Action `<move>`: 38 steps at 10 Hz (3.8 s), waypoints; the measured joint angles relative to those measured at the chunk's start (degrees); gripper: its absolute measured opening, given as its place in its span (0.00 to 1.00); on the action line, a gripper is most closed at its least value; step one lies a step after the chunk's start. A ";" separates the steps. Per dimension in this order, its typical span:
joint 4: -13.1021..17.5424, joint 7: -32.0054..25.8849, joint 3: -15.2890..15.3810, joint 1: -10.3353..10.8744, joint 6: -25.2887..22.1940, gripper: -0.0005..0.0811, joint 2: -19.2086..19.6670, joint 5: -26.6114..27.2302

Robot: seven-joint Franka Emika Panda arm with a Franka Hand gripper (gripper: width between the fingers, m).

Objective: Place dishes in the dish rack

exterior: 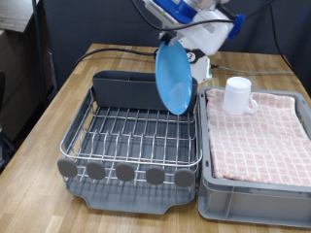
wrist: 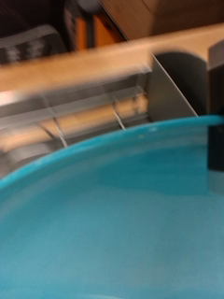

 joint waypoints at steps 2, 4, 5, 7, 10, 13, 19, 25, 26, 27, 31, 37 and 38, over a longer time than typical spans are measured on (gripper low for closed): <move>0.00 -5.57 -3.07 -1.70 4.67 0.03 -0.37 -2.25; -0.12 -7.75 -3.79 -1.97 6.35 0.03 -0.37 -2.21; -0.13 -7.50 -3.65 -1.97 6.14 0.03 -0.33 -2.21; -0.12 -8.11 -4.52 -2.15 7.61 0.03 -0.33 -2.21; 0.05 -14.14 -7.77 -2.81 11.89 0.03 0.03 -2.35; 1.00 -18.70 -10.54 -3.67 16.05 0.03 1.31 -5.03; 3.36 -22.47 -13.98 -4.03 20.69 0.03 5.79 -8.40; 0.20 -21.93 -17.80 -4.32 31.42 0.03 10.54 -10.21; -0.63 -21.42 -18.41 -4.36 33.17 0.03 11.14 -10.47; -1.38 -20.81 -18.92 -4.37 34.84 0.03 11.73 -10.96; -3.80 -17.36 -20.35 -4.37 40.37 0.03 13.44 -14.35; -5.03 -15.75 -20.39 -3.94 41.84 0.03 14.83 -16.11; -4.69 -15.05 -19.93 -3.33 39.67 0.12 14.78 -16.97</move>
